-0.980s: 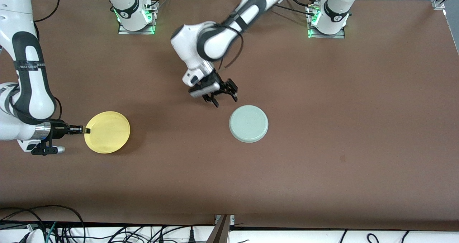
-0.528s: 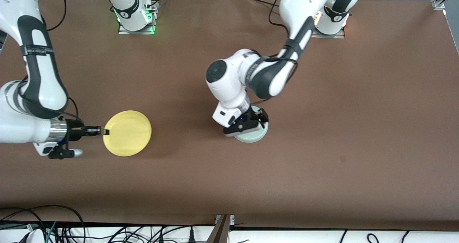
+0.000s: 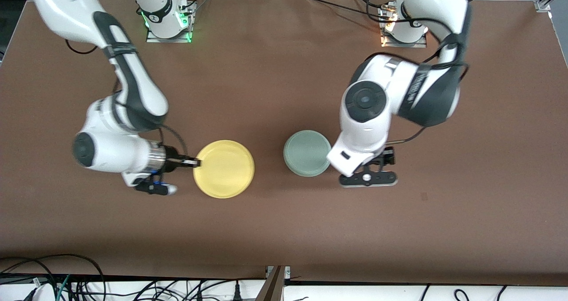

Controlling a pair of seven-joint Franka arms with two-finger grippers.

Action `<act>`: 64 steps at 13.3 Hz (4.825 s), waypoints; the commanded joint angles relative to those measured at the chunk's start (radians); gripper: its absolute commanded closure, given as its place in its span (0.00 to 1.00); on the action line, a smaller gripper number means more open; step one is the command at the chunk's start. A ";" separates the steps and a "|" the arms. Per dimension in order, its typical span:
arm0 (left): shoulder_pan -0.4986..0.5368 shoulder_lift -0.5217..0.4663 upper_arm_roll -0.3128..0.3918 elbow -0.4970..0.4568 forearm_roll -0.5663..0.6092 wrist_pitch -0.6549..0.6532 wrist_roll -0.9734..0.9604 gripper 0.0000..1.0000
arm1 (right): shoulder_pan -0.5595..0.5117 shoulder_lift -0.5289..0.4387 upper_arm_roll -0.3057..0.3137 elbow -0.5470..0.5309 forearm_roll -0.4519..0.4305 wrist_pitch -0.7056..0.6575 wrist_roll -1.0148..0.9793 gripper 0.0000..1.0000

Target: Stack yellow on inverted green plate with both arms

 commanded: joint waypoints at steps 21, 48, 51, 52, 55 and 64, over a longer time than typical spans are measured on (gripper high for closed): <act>0.395 -0.690 0.008 -0.700 -0.218 -0.042 0.420 0.00 | 0.385 0.196 -0.006 -0.025 0.010 0.417 0.311 1.00; 0.461 -0.644 -0.032 -0.637 -0.221 -0.037 0.441 0.00 | 0.128 -0.068 -0.236 0.099 -0.067 -0.286 -0.171 0.00; 0.461 -0.644 -0.032 -0.637 -0.225 -0.036 0.441 0.00 | 0.121 -0.143 -0.340 0.099 -0.139 -0.408 -0.248 0.00; 0.461 -0.644 -0.032 -0.637 -0.225 -0.036 0.441 0.00 | 0.121 -0.172 -0.367 0.101 -0.145 -0.451 -0.274 0.00; 0.461 -0.644 -0.032 -0.639 -0.223 -0.016 0.441 0.00 | 0.109 -0.278 -0.388 0.090 -0.257 -0.517 -0.310 0.00; 0.461 -0.644 -0.030 -0.639 -0.232 -0.016 0.440 0.00 | 0.046 -0.600 -0.382 -0.037 -0.323 -0.649 -0.311 0.00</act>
